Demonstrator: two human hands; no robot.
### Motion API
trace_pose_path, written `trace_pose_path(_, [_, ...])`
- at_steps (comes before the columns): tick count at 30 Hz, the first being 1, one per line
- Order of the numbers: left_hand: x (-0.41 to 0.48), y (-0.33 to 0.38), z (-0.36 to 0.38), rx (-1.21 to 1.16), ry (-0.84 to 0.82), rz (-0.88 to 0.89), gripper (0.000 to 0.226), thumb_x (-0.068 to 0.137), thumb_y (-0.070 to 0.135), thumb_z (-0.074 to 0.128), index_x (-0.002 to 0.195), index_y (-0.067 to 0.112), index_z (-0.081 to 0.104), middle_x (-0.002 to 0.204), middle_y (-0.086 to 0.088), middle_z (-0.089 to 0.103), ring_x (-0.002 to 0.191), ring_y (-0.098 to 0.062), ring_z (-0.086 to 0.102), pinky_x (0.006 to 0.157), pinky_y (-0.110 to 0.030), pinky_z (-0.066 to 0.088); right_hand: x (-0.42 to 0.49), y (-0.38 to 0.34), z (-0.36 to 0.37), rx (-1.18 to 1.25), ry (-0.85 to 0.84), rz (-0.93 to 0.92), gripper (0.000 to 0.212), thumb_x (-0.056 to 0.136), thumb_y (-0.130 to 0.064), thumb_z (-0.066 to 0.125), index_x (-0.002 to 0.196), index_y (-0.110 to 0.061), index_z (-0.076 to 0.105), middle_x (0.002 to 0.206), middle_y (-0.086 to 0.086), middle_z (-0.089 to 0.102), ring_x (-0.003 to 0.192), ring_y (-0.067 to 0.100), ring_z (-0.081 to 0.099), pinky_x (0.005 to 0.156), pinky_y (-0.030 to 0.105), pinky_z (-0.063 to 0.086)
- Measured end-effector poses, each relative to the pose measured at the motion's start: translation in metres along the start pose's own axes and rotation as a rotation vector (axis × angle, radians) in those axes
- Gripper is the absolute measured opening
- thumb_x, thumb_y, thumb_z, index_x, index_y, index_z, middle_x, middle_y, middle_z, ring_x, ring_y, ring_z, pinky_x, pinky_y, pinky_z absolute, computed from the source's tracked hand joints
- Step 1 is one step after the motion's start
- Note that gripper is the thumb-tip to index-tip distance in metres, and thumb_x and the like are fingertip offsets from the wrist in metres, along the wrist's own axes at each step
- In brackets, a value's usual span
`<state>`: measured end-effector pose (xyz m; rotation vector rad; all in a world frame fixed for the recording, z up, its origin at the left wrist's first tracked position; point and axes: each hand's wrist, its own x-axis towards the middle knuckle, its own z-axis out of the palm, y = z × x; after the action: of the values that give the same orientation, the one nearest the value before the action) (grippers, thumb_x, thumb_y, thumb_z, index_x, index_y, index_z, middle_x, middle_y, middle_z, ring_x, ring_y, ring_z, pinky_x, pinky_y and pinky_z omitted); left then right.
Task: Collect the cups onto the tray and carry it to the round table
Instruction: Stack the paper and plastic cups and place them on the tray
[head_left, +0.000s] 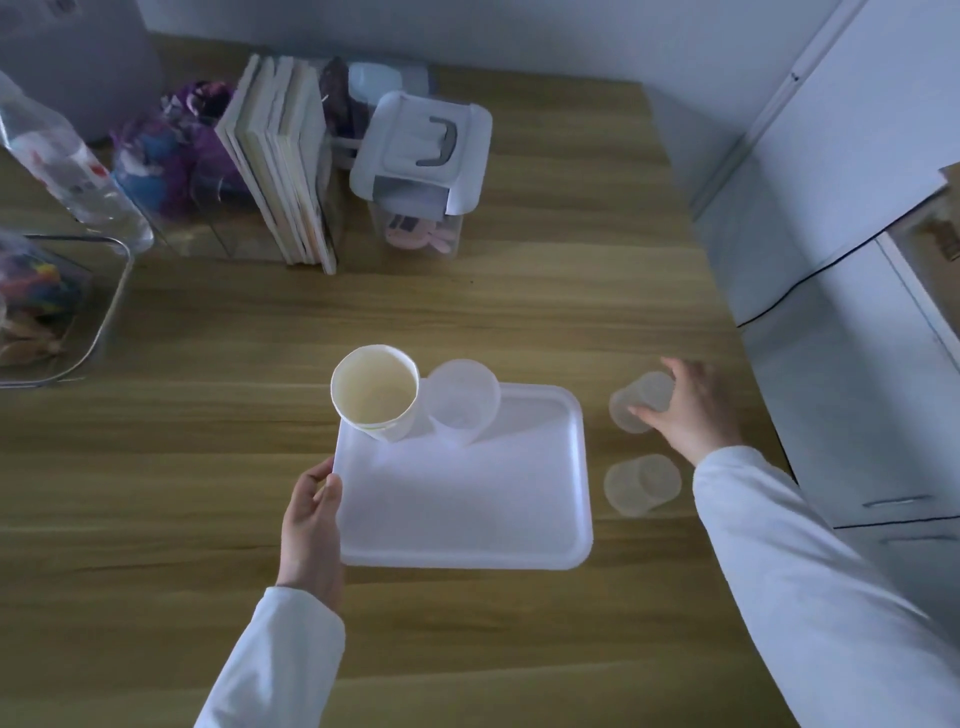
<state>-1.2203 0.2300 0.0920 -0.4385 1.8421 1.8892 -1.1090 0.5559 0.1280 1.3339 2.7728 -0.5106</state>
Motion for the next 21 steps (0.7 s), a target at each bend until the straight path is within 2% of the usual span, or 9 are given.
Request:
trace_pose_path(4, [-0.002, -0.009, 0.019, -0.001, 0.047, 0.007, 0.018, 0.095, 0.015, 0.042, 0.099, 0.024, 0.057, 0.083, 0.003, 0.060, 0.071, -0.013, 0.055, 0.063, -0.026, 0.045, 0.031, 0.016, 0.011, -0.247, -0.179, -0.034, 0.065, 0.076, -0.026, 0.068, 0.132, -0.013, 0.039, 0.133, 0.020, 0.042, 0.123, 0.037, 0.037, 0.098, 0.042, 0.035])
trace_pose_path(8, [-0.004, -0.017, 0.033, -0.020, 0.101, 0.005, 0.019, 0.095, 0.017, 0.043, 0.098, 0.026, 0.059, 0.087, 0.001, 0.061, 0.076, -0.017, 0.055, 0.067, -0.031, 0.045, 0.044, 0.028, 0.018, -0.137, -0.171, -0.046, 0.058, 0.075, -0.017, 0.069, 0.127, -0.017, 0.045, 0.128, 0.019, 0.045, 0.120, 0.036, 0.041, 0.093, 0.042, 0.039])
trace_pose_path(12, [-0.007, -0.024, 0.043, -0.007, 0.135, 0.006, 0.020, 0.095, 0.017, 0.042, 0.110, 0.020, 0.056, 0.087, 0.002, 0.061, 0.074, -0.014, 0.056, 0.059, -0.023, 0.051, 0.050, 0.036, 0.011, -0.028, -0.181, -0.040, 0.054, 0.073, -0.018, 0.072, 0.120, -0.012, 0.048, 0.124, 0.019, 0.046, 0.114, 0.036, 0.046, 0.089, 0.043, 0.041])
trace_pose_path(17, [-0.009, -0.025, 0.047, 0.001, 0.129, 0.010, 0.019, 0.095, 0.018, 0.043, 0.108, 0.021, 0.057, 0.090, 0.000, 0.061, 0.084, -0.022, 0.055, 0.075, -0.035, 0.045, 0.045, 0.038, -0.014, 0.276, -0.139, 0.048, 0.059, 0.073, -0.030, 0.072, 0.120, -0.010, 0.044, 0.118, 0.011, 0.051, 0.104, 0.028, 0.053, 0.082, 0.035, 0.043])
trace_pose_path(19, [-0.009, -0.025, 0.045, 0.008, 0.123, 0.011, 0.018, 0.094, 0.018, 0.044, 0.103, 0.024, 0.059, 0.091, 0.001, 0.061, 0.088, -0.023, 0.054, 0.079, -0.037, 0.044, 0.036, 0.035, -0.026, 0.463, -0.152, 0.134, 0.058, 0.073, -0.038, 0.070, 0.118, -0.011, 0.046, 0.112, 0.004, 0.055, 0.101, 0.022, 0.055, 0.083, 0.034, 0.045])
trace_pose_path(21, [-0.009, -0.023, 0.042, 0.009, 0.110, 0.015, 0.018, 0.094, 0.018, 0.044, 0.101, 0.025, 0.059, 0.092, -0.001, 0.061, 0.090, -0.025, 0.053, 0.081, -0.038, 0.043, 0.023, 0.030, -0.037, 0.743, -0.193, 0.199, 0.051, 0.074, -0.041, 0.068, 0.107, -0.006, 0.050, 0.102, 0.004, 0.058, 0.097, 0.022, 0.060, 0.086, 0.036, 0.051])
